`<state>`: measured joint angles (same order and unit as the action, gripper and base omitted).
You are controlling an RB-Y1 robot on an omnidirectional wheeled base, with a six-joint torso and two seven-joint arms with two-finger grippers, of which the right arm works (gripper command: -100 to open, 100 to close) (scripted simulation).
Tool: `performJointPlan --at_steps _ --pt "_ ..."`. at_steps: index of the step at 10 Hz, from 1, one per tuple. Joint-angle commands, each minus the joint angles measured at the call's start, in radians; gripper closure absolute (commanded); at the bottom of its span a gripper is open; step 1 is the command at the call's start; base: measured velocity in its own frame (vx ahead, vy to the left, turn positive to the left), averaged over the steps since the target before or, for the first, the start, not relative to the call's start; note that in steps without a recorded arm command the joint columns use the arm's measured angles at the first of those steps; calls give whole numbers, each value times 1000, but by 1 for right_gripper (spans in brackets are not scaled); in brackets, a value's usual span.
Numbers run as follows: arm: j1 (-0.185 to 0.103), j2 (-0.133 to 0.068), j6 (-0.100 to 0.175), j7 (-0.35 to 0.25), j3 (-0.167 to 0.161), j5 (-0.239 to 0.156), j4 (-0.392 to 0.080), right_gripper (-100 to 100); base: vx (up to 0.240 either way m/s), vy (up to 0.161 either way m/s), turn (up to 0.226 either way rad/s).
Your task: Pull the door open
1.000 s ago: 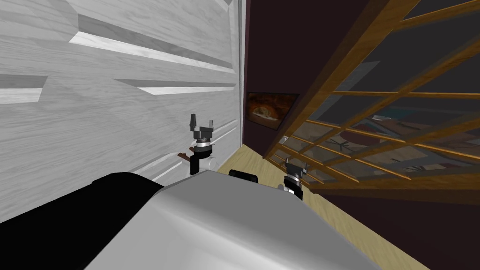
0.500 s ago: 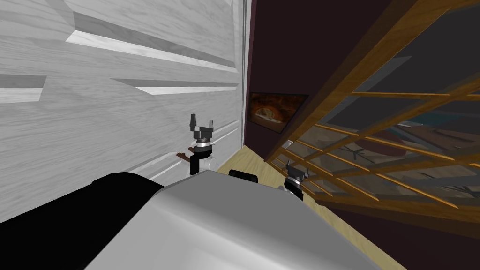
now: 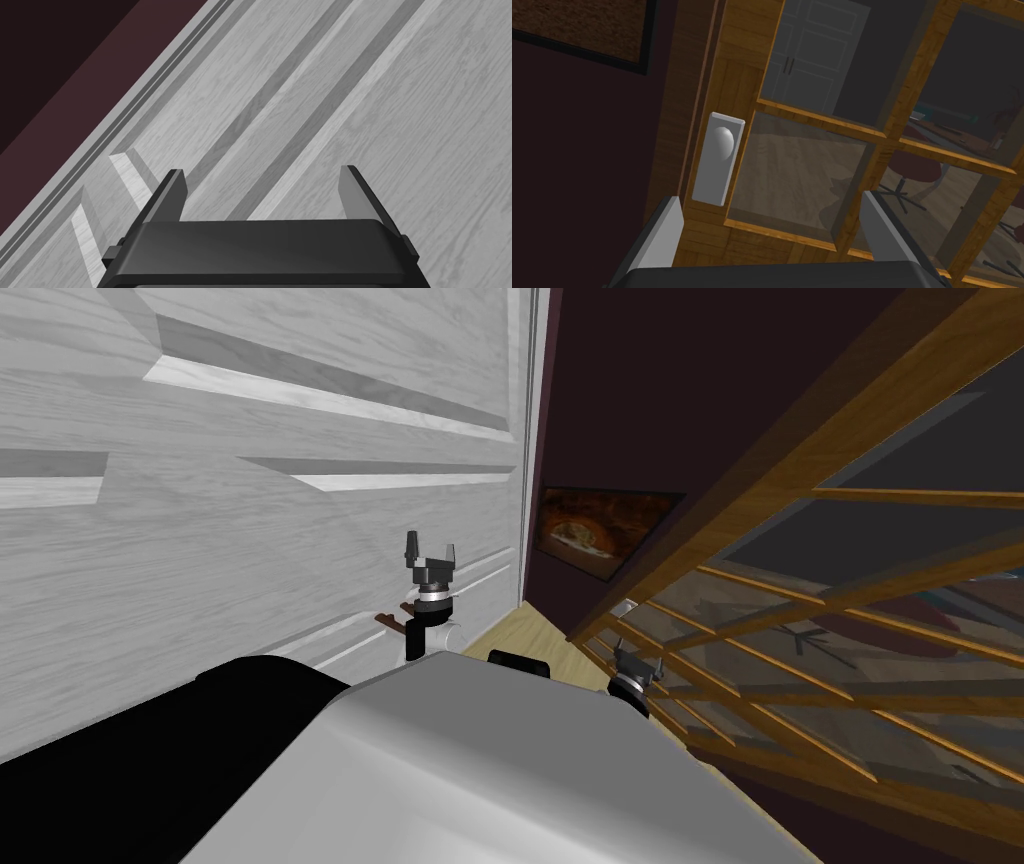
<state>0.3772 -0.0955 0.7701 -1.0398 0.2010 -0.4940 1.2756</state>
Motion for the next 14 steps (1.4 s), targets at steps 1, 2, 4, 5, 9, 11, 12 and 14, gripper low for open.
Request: performJointPlan --at_steps 1,2,4,5,9,11,12,14 --pt "-6 5 14 -24 5 -14 -29 -100 71 -48 110" --pt "-9 7 25 -50 10 -30 -55 -100 95 -61 157" --pt "-13 12 40 -85 18 -51 -89 -100 86 -51 131" --pt "-15 15 50 -109 23 -66 -112 -100 110 -72 189" --pt "-21 24 76 -168 36 -101 -171 -100 76 -41 110" --pt "-25 31 92 -206 44 -125 -208 -100 108 -55 132" --pt "-26 32 95 -212 46 -129 -215 -100 84 -40 86" --pt "-29 41 110 -247 53 -150 -249 -100 78 -36 121"
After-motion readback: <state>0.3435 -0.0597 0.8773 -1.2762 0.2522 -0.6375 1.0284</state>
